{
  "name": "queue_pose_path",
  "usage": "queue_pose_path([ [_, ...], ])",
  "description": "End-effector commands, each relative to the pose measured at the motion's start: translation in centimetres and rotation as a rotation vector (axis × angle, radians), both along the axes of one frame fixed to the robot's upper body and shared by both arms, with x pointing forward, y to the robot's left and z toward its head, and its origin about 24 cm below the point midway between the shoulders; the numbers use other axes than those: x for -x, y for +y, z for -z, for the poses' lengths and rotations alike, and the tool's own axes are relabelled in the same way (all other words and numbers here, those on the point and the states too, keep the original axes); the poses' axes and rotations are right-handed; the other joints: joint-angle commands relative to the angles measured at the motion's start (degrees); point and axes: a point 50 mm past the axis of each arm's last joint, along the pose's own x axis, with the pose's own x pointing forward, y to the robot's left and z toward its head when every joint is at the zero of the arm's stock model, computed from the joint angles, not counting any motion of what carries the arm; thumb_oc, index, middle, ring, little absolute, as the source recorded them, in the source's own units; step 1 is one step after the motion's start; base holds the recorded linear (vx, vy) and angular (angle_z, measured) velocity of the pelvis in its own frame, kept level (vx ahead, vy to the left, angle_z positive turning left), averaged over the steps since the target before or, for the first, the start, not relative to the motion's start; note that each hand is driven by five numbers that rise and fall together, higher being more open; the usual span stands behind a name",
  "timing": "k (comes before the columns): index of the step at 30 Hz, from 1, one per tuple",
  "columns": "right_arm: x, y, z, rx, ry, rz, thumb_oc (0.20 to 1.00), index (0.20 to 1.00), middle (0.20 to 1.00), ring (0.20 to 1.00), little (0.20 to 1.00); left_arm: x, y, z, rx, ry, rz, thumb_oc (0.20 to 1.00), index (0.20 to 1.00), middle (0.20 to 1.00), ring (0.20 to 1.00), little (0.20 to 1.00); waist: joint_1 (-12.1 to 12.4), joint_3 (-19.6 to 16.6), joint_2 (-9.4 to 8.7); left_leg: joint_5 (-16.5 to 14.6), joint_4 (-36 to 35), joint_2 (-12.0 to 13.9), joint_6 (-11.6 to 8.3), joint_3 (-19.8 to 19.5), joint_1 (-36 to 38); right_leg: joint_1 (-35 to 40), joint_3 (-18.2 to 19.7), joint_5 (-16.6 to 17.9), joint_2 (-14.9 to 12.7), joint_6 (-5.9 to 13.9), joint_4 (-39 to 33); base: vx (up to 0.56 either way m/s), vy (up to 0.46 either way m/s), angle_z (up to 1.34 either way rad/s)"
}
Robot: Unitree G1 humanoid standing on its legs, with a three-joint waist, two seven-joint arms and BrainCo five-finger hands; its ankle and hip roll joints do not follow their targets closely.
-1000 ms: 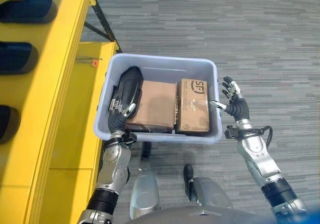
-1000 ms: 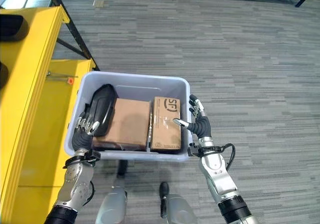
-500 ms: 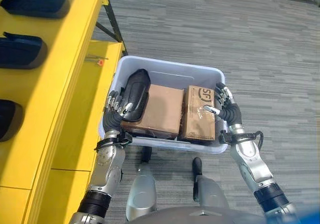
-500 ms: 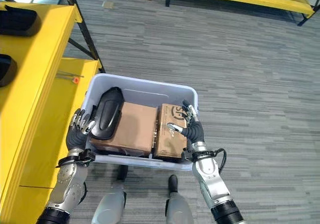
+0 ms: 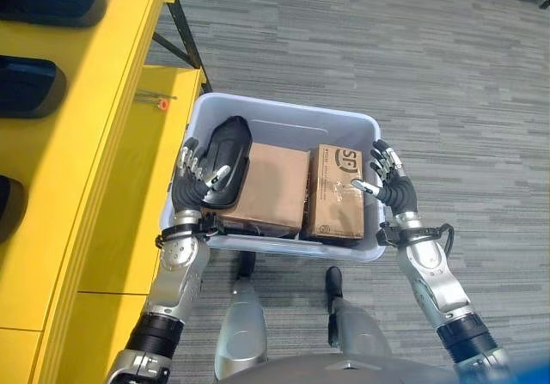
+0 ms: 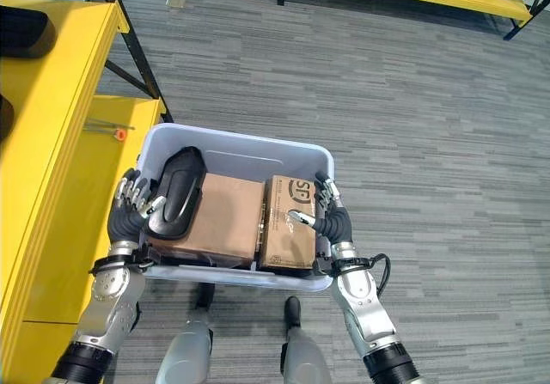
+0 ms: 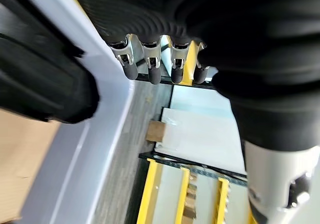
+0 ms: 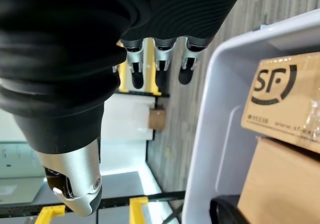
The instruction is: Move parts from the plastic box to the shelf.
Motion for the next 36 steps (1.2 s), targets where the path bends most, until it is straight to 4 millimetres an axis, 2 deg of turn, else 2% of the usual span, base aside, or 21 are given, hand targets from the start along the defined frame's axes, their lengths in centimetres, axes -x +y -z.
queue_pose_path([
  [1,-0.2,-0.4,-3.7,-0.031,-0.185,0.0,1.0,1.0,1.0,1.0,1.0,-0.6,0.3,-2.7,-0.08,-0.136,-0.028,1.0,1.0,1.0,1.0,1.0,0.1,1.1,-0.5,-5.8,3.4,1.5,2.39,0.9,-0.3,0.8,-3.3,-2.9,-2.9,1.4,4.6,-0.01,0.004,-0.04],
  [3,-0.2,-0.3,-3.9,-0.032,-0.189,-0.007,1.0,1.0,1.0,1.0,1.0,-1.0,0.3,-2.9,-0.096,-0.14,-0.032,1.0,1.0,1.0,1.0,1.0,0.0,1.4,-0.6,-5.8,3.4,1.6,2.36,1.0,-0.6,0.5,-3.4,-2.7,-2.9,1.45,4.5,0.0,0.0,0.0],
  [5,-0.6,0.2,-4.4,-0.034,-0.21,-0.035,1.0,1.0,1.0,1.0,1.0,-2.4,0.5,-3.6,-0.15,-0.139,-0.063,1.0,1.0,1.0,1.0,1.0,-0.5,2.6,-1.15,-5.7,3.8,1.8,2.28,1.4,-2.1,-0.9,-3.3,-2.2,-2.9,1.57,4.4,-0.04,0.013,-0.02],
  [7,-0.7,0.3,-4.7,-0.029,-0.218,-0.039,1.0,1.0,1.0,1.0,1.0,-3.0,0.7,-3.5,-0.157,-0.123,-0.074,1.0,1.0,1.0,1.0,1.0,-0.8,3.1,-1.4,-5.6,4.0,1.9,2.3,1.5,-2.7,-1.4,-3.2,-1.9,-2.9,1.63,4.3,-0.03,0.018,-0.07],
  [8,-0.8,0.6,-5.0,-0.028,-0.231,-0.056,1.0,1.0,1.0,1.0,1.0,-4.0,0.9,-4.4,-0.193,-0.134,-0.099,1.0,1.0,1.0,1.0,1.0,-1.0,4.0,-1.79,-5.7,4.6,1.8,2.26,1.6,-3.7,-2.2,-3.2,-1.4,-2.9,1.76,4.4,-0.02,0.028,-0.09],
  [11,-0.9,0.9,-5.3,-0.042,-0.241,-0.072,1.0,1.0,1.0,1.0,1.0,-4.9,1.3,-5.1,-0.217,-0.138,-0.133,1.0,1.0,1.0,1.0,1.0,-1.4,5.3,-2.41,-6.0,6.2,1.8,2.2,1.8,-5.2,-3.3,-3.1,-1.3,-2.8,1.85,4.9,-0.03,0.024,-0.1],
  [14,-1.0,1.2,-5.5,-0.046,-0.25,-0.085,1.0,1.0,1.0,1.0,1.0,-5.6,1.6,-5.4,-0.233,-0.129,-0.153,1.0,1.0,1.0,1.0,1.0,-1.6,6.2,-2.73,-6.3,7.3,1.6,2.15,1.6,-6.6,-4.0,-3.2,-1.2,-2.9,1.95,5.1,-0.01,0.011,0.0],
  [16,-1.1,1.5,-6.1,-0.045,-0.276,-0.109,1.0,1.0,1.0,1.0,1.0,-6.7,2.7,-4.9,-0.238,-0.073,-0.194,1.0,1.0,1.0,1.0,1.0,-2.1,7.7,-3.87,-6.5,8.8,1.3,2.05,1.4,-8.6,-5.0,-3.5,-0.5,-2.9,2.13,5.3,-0.05,0.033,-0.01],
  [18,-1.0,1.5,-6.4,-0.042,-0.293,-0.108,1.0,1.0,1.0,1.0,1.0,-7.3,3.1,-5.4,-0.26,-0.062,-0.216,1.0,1.0,1.0,1.0,1.0,-2.2,9.0,-4.3,-6.9,10.2,0.9,2.09,0.8,-10.5,-5.7,-4.1,-0.6,-3.1,2.2,5.7,-0.04,0.048,0.08],
  [22,-0.9,1.5,-6.4,-0.061,-0.299,-0.101,1.0,1.0,1.0,1.0,1.0,-7.8,4.2,-5.8,-0.261,-0.045,-0.277,1.0,1.0,1.0,1.0,1.0,-2.6,10.3,-5.19,-7.1,11.3,0.3,2.16,0.1,-12.9,-6.6,-4.5,0.0,-3.4,2.33,5.7,-0.03,0.033,0.14],
  [23,-0.7,1.3,-6.3,-0.069,-0.298,-0.096,1.0,1.0,1.0,1.0,1.0,-8.0,4.9,-6.3,-0.252,-0.047,-0.313,1.0,1.0,1.0,1.0,1.0,-2.8,10.8,-5.97,-7.2,11.7,0.2,2.21,-0.3,-13.9,-7.0,-4.7,0.7,-3.4,2.49,5.3,-0.01,0.019,0.14],
  [27,-0.7,1.2,-6.2,-0.07,-0.295,-0.094,1.0,1.0,1.0,1.0,1.0,-8.0,5.1,-6.5,-0.257,-0.052,-0.321,1.0,1.0,1.0,1.0,1.0,-2.9,10.8,-6.16,-7.2,11.8,0.1,2.21,-0.4,-14.4,-7.2,-4.9,0.8,-3.4,2.53,5.2,0.0,0.003,0.09],
  [28,-0.4,1.0,-5.6,-0.083,-0.273,-0.081,1.0,1.0,1.0,1.0,1.0,-8.3,6.3,-7.5,-0.189,-0.073,-0.383,1.0,1.0,1.0,1.0,1.0,-2.7,11.5,-7.4,-7.5,12.2,-0.2,2.19,-1.1,-15.6,-7.3,-5.4,1.0,-3.4,2.51,4.7,0.0,0.0,0.0],
  [36,0.0,0.9,-5.8,-0.093,-0.284,-0.088,1.0,1.0,1.0,1.0,1.0,-8.6,7.8,-9.1,-0.215,-0.077,-0.448,1.0,1.0,1.0,1.0,1.0,-3.6,11.7,-8.78,-7.2,13.0,-0.6,2.08,-2.3,-18.5,-8.6,-6.2,1.3,-3.2,2.59,4.1,0.01,0.007,0.12],
])
